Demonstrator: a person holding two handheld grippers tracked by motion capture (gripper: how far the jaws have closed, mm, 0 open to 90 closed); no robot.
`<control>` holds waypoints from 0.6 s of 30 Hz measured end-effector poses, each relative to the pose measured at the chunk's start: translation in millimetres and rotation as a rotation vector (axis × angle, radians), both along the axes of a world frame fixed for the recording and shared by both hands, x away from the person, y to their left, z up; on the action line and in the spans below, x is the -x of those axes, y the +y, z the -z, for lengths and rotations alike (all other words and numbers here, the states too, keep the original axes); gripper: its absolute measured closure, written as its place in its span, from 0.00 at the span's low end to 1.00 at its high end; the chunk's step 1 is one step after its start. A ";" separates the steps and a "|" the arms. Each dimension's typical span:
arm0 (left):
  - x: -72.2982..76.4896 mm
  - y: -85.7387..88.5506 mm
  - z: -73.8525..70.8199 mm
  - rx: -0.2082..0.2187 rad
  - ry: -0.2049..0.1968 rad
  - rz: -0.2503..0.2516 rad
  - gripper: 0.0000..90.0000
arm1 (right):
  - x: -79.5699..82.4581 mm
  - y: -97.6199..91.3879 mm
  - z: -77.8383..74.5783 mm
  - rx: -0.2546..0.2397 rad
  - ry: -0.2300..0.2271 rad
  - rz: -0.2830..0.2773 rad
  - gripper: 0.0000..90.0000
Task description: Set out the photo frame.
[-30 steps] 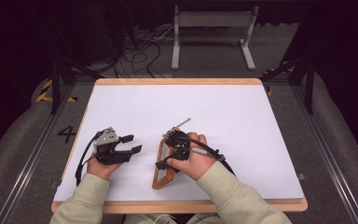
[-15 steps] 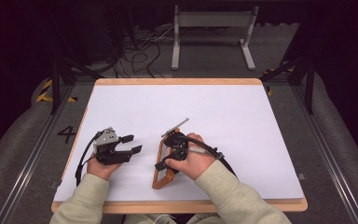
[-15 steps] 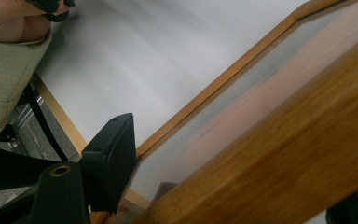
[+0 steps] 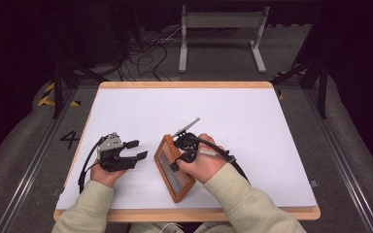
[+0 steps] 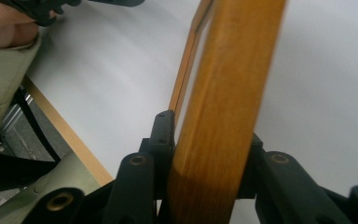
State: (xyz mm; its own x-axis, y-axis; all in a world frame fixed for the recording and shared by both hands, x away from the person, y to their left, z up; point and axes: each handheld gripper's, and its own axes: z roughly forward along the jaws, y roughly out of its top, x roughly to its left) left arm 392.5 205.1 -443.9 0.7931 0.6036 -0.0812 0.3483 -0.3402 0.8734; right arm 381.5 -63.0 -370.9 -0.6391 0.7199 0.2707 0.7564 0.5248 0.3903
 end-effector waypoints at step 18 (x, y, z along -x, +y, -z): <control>2.5 4.9 1.0 0.004 0.003 -0.020 0.46 | -17.8 -28.0 -41.5 0.040 -0.128 -0.298 0.79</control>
State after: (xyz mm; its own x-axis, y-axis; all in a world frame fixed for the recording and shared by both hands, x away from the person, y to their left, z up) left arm 390.0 210.0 -444.9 0.7805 0.6192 -0.0863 0.3578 -0.3294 0.8738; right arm 399.3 -91.0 -329.4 -0.8504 0.5043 0.1503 0.5134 0.7326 0.4469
